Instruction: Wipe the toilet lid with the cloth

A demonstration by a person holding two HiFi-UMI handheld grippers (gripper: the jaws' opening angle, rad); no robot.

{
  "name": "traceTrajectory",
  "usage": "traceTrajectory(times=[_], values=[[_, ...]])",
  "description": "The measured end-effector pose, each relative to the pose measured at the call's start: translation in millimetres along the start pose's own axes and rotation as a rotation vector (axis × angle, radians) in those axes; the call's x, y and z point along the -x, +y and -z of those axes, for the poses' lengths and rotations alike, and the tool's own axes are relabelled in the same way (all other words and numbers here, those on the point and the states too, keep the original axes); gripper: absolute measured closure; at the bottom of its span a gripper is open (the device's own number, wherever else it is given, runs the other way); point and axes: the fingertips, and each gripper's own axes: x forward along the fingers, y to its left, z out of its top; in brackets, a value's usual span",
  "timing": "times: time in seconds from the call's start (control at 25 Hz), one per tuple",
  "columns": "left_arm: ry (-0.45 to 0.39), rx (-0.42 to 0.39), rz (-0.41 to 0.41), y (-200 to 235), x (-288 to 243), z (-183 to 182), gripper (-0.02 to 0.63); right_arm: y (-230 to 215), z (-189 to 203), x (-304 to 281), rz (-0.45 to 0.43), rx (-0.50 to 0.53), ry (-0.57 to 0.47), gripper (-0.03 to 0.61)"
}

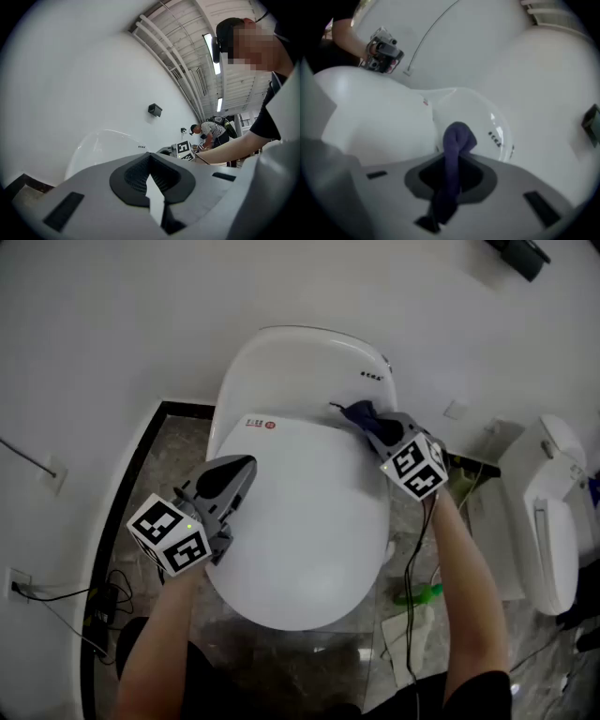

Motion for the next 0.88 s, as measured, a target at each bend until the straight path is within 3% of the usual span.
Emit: traceTrajectory(times=[0.28,0.52,0.88], values=[[0.005,-0.004,-0.011,1.0,-0.7,0.7,0.600,16.7,2.6,-8.9,-0.025,0.202,0.075,0.503],[0.007,-0.008,-0.013,1.1,-1.0,1.0,0.600,18.3,7.8,-9.8,-0.037,0.226,0.112,0.503],[0.011,0.001,-0.014,1.6,-0.9,1.1,0.600,37.8,6.7,-0.3,-0.062,0.201,0.076,0.503]])
